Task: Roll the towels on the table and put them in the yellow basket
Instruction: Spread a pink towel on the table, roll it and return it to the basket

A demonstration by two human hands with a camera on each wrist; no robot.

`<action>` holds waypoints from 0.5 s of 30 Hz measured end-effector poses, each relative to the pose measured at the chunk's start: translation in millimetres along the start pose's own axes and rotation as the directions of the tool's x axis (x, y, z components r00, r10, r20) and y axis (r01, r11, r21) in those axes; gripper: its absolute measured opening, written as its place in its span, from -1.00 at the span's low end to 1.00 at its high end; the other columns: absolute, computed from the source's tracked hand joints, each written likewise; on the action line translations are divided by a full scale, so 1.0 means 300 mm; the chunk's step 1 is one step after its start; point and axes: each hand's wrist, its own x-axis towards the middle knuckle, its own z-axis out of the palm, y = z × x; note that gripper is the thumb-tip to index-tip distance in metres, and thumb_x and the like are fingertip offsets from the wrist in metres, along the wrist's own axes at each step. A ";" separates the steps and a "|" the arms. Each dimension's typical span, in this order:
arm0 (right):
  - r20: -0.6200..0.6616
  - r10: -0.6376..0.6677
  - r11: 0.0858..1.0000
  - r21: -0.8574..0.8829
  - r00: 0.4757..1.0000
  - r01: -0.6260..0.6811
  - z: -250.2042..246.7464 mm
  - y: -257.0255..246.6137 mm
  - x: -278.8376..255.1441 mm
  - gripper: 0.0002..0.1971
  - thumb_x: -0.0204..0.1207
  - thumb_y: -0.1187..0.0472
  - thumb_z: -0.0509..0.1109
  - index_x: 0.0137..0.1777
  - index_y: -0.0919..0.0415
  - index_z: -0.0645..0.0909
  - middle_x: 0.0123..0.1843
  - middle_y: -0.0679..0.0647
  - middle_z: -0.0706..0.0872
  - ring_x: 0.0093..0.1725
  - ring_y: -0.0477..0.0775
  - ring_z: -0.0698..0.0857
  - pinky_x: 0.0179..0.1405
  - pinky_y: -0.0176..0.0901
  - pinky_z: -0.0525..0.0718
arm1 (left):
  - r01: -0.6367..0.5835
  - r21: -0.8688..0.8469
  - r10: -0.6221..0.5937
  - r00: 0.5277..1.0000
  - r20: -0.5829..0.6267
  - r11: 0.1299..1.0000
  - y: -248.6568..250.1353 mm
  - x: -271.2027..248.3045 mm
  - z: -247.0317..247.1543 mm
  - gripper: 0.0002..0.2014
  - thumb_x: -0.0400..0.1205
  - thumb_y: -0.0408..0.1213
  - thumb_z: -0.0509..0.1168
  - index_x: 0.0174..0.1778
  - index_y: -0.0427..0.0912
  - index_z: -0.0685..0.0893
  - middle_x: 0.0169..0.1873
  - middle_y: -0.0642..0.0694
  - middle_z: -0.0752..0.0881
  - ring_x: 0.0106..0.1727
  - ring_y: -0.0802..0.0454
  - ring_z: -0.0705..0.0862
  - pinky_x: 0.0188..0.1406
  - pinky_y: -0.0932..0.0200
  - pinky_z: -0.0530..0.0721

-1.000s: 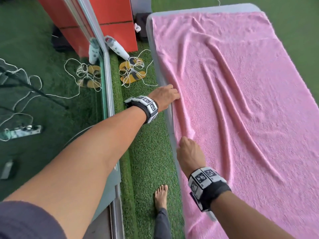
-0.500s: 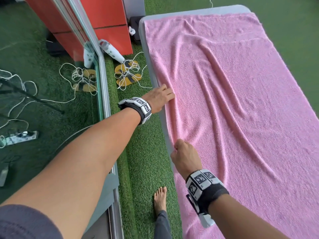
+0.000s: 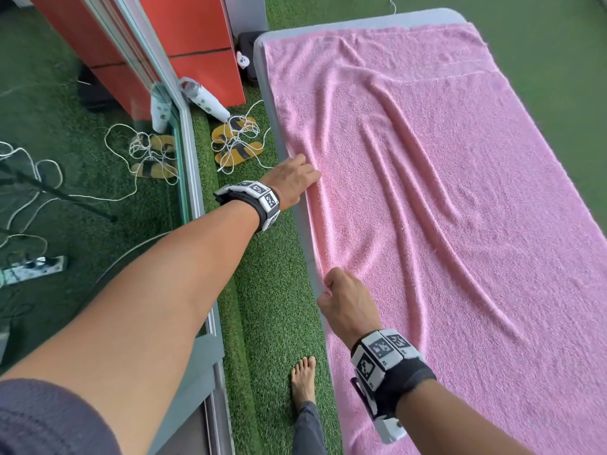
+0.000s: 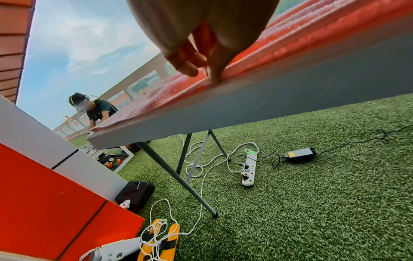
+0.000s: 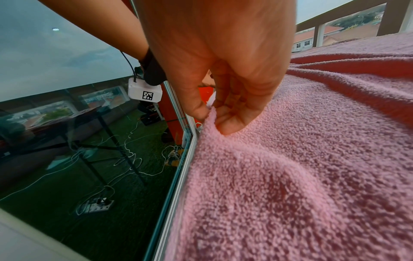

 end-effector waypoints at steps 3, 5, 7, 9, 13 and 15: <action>-0.019 -0.020 1.000 0.016 1.000 0.020 -0.010 -0.004 -0.011 -0.90 0.66 0.17 0.28 0.00 0.19 0.47 -0.11 -0.02 0.57 -0.24 -0.05 0.60 -0.34 -0.32 0.59 | 0.007 0.020 -0.007 1.000 -0.001 1.000 -0.033 -0.040 -0.010 -0.66 0.52 -0.71 0.07 0.04 -0.27 0.58 -0.18 -0.06 0.56 -0.08 0.03 0.33 -0.01 0.20 0.40; -0.035 -0.039 0.999 0.025 0.999 0.040 -0.009 -0.008 -0.018 -0.88 0.66 0.13 0.28 0.01 0.18 0.47 -0.12 -0.03 0.57 -0.25 -0.04 0.62 -0.33 -0.27 0.66 | 0.023 0.064 -0.024 1.000 0.011 0.998 -0.060 -0.080 -0.027 -0.67 0.53 -0.71 0.06 0.02 -0.26 0.57 -0.23 -0.02 0.44 -0.09 0.04 0.29 -0.06 0.22 0.30; -0.035 -0.053 0.998 0.039 0.998 0.054 -0.003 -0.013 -0.022 -0.89 0.66 0.16 0.29 0.02 0.19 0.50 -0.11 -0.01 0.60 -0.23 0.01 0.67 -0.23 -0.16 0.75 | 0.050 0.094 -0.052 0.998 0.024 0.994 -0.077 -0.118 -0.042 -0.66 0.54 -0.70 0.05 0.03 -0.25 0.57 -0.25 -0.02 0.41 -0.11 0.03 0.29 -0.10 0.22 0.27; 0.029 -0.093 0.991 0.095 0.995 0.090 0.000 -0.020 -0.023 -0.90 0.66 0.21 0.27 0.09 0.20 0.56 -0.04 0.03 0.67 -0.17 0.04 0.70 -0.12 -0.14 0.77 | 0.096 0.099 -0.100 0.994 0.041 0.990 -0.080 -0.147 -0.054 -0.65 0.54 -0.69 0.05 0.03 -0.23 0.59 -0.24 -0.02 0.46 -0.11 0.03 0.28 -0.08 0.21 0.28; 0.277 -0.187 0.976 0.163 0.942 0.145 0.000 -0.013 -0.048 -0.72 0.68 0.28 0.25 0.36 0.21 0.56 0.19 0.07 0.71 -0.01 0.06 0.80 -0.20 -0.36 0.73 | 0.224 0.160 -0.249 0.955 0.159 0.961 -0.023 -0.212 -0.075 -0.72 0.57 -0.43 0.31 0.18 -0.15 0.59 0.05 -0.08 0.65 0.13 -0.07 0.44 0.16 0.02 0.45; 0.324 -0.204 0.974 0.161 0.924 0.159 0.005 0.011 -0.093 -0.71 0.69 0.23 0.25 0.36 0.22 0.57 0.17 0.11 0.75 -0.02 0.09 0.81 -0.10 -0.19 0.80 | 0.289 0.185 -0.329 0.913 0.244 0.939 0.049 -0.270 -0.063 -0.75 0.56 -0.31 0.36 0.16 -0.13 0.59 0.10 -0.07 0.65 0.22 -0.09 0.49 0.20 -0.04 0.46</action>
